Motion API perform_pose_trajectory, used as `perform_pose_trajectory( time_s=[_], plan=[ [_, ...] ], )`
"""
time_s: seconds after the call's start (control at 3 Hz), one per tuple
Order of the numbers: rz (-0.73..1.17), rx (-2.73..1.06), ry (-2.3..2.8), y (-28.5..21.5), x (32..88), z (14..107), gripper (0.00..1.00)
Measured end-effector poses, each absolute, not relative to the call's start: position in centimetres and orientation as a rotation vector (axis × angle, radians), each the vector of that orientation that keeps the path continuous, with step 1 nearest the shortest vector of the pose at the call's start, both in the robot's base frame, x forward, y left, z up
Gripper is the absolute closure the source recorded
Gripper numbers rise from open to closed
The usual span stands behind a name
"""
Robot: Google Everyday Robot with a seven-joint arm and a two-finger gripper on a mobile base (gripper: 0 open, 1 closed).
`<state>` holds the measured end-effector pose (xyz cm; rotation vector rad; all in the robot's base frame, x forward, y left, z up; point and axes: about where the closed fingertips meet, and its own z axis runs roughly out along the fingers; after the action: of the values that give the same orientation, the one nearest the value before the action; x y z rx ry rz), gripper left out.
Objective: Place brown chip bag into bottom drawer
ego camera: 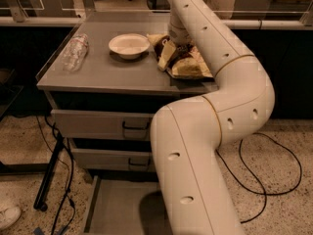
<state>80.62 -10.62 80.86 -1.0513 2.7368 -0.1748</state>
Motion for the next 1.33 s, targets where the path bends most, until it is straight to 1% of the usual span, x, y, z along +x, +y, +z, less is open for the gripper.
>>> perform_pose_trajectory(
  time_s=[1.33],
  plan=[
    [-0.175, -1.051, 2.736, -10.5, 79.8, 83.4, 1.00]
  ],
)
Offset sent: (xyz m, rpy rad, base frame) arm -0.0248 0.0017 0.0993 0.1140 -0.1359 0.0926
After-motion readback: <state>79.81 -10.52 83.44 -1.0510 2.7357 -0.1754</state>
